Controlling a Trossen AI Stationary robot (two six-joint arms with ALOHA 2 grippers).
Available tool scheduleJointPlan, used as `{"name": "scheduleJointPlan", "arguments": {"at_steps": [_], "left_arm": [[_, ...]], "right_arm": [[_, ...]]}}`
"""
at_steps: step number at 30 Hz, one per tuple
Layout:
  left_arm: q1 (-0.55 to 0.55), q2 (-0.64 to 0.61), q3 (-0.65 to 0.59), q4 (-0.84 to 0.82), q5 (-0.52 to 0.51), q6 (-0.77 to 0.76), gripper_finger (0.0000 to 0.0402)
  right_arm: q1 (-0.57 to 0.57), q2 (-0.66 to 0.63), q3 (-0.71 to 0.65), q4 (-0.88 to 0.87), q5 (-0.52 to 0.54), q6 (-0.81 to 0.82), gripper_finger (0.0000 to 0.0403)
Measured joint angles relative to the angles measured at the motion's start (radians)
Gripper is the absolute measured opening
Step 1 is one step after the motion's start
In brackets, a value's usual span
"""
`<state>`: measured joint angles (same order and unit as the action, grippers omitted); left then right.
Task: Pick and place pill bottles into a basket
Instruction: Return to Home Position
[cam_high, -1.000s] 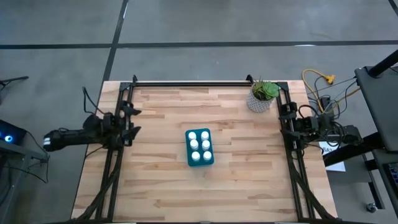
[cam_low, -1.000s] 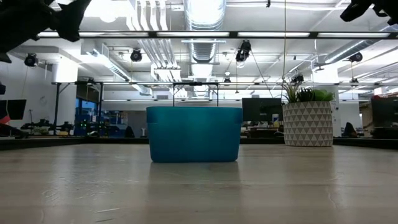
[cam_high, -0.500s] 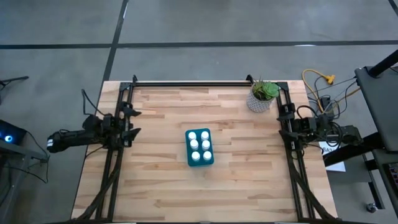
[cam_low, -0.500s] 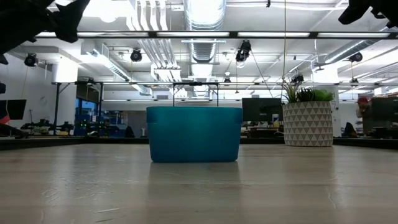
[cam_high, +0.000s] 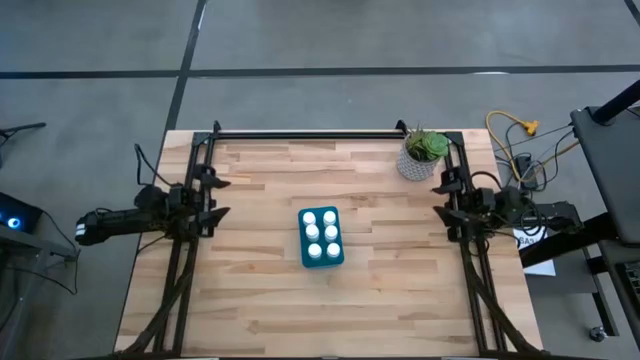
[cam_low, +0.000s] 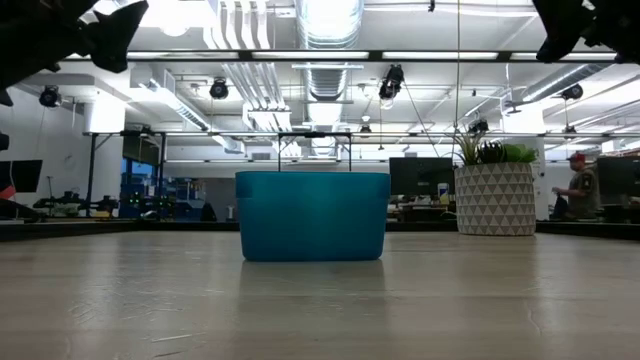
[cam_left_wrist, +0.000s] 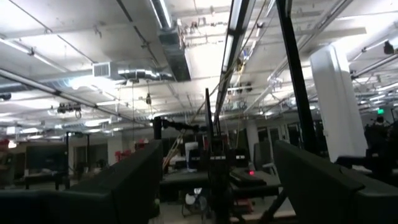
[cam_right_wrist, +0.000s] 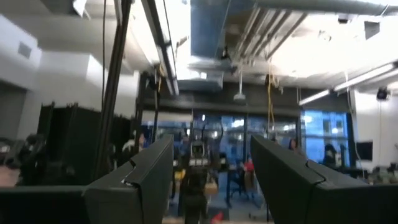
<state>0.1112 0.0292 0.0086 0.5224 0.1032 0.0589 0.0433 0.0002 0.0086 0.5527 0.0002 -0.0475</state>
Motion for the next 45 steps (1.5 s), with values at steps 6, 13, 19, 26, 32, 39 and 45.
{"name": "scheduleJointPlan", "arguments": {"at_steps": [6,13,19,26,32,39,45], "left_arm": [[0.0,0.004,0.0,-0.097,0.0,0.001,0.0288],[0.0,0.005,0.0,-0.239,0.0,0.017,0.0288],[0.0,0.005,-0.001,-0.292,-0.001,0.027,0.0288],[0.0,0.005,-0.001,-0.365,-0.003,0.056,0.0288],[0.0,0.007,-0.001,-0.416,-0.002,0.063,0.0288],[0.0,0.006,-0.002,-0.488,-0.001,0.084,0.0288],[0.0,0.015,-0.002,-0.492,-0.006,0.088,0.0288]], "right_arm": [[0.0,0.0,0.0,-0.115,0.003,0.015,0.0206],[-0.001,0.0,0.0,-0.277,0.005,-0.02,0.0206],[-0.001,0.001,0.0,-0.43,0.204,0.021,0.0206],[-0.001,0.001,0.0,-0.513,0.194,0.001,0.0206],[-0.001,0.002,0.0,-0.52,0.105,-0.034,0.0206],[-0.001,0.018,0.001,-0.529,0.101,-0.043,0.0206],[-0.001,0.066,0.001,-0.528,0.103,-0.061,0.0206]]}}
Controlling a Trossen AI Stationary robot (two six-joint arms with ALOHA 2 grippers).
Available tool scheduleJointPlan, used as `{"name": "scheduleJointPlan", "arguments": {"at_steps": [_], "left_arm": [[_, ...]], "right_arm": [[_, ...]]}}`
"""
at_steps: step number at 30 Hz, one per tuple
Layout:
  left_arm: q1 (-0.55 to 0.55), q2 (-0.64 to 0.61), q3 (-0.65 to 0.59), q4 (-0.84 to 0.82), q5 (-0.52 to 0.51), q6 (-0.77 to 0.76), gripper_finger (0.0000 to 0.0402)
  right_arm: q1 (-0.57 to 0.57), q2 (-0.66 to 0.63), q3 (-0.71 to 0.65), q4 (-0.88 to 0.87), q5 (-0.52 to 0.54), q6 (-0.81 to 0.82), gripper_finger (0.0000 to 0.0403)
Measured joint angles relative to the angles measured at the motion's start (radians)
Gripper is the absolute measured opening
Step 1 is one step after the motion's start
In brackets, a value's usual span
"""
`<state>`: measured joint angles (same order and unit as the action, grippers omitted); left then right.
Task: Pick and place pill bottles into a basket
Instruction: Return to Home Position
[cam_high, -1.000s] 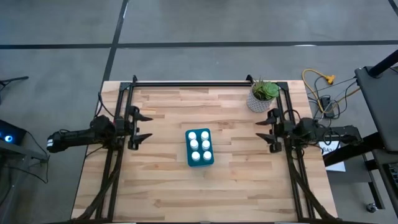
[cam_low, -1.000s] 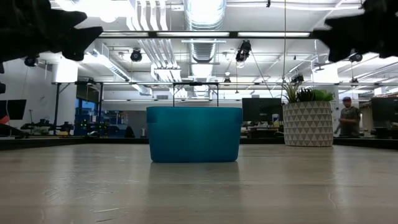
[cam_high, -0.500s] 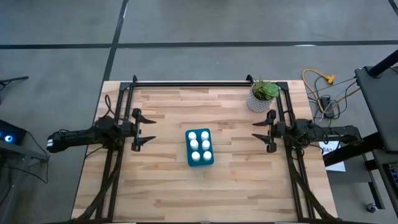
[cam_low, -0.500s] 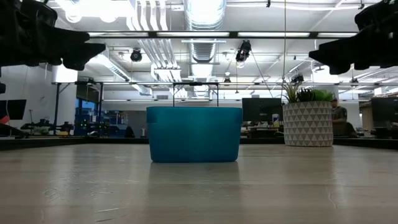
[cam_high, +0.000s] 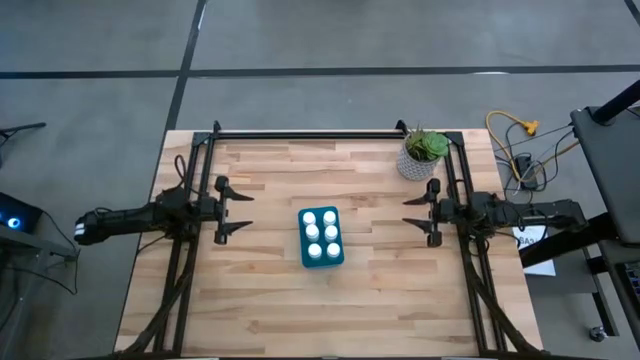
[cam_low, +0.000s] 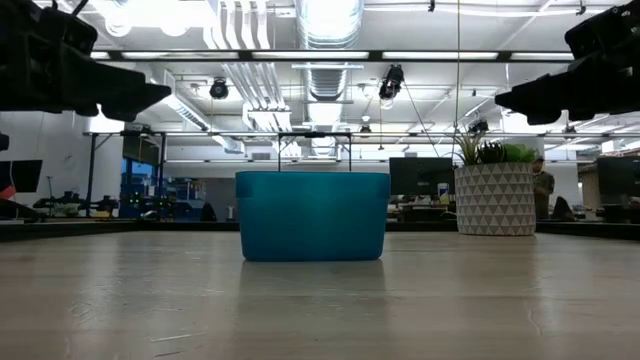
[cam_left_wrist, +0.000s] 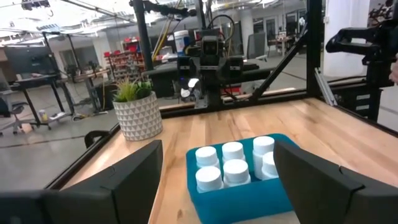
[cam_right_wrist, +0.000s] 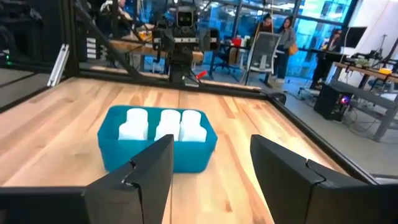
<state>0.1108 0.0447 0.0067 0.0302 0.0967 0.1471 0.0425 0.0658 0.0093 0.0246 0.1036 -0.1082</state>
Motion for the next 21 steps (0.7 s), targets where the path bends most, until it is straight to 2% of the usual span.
{"name": "scheduleJointPlan", "arguments": {"at_steps": [21], "left_arm": [[0.0,0.031,0.001,0.012,0.002,-0.005,0.0288]], "right_arm": [[0.0,0.042,0.0,0.001,0.0,0.001,0.0206]]}}
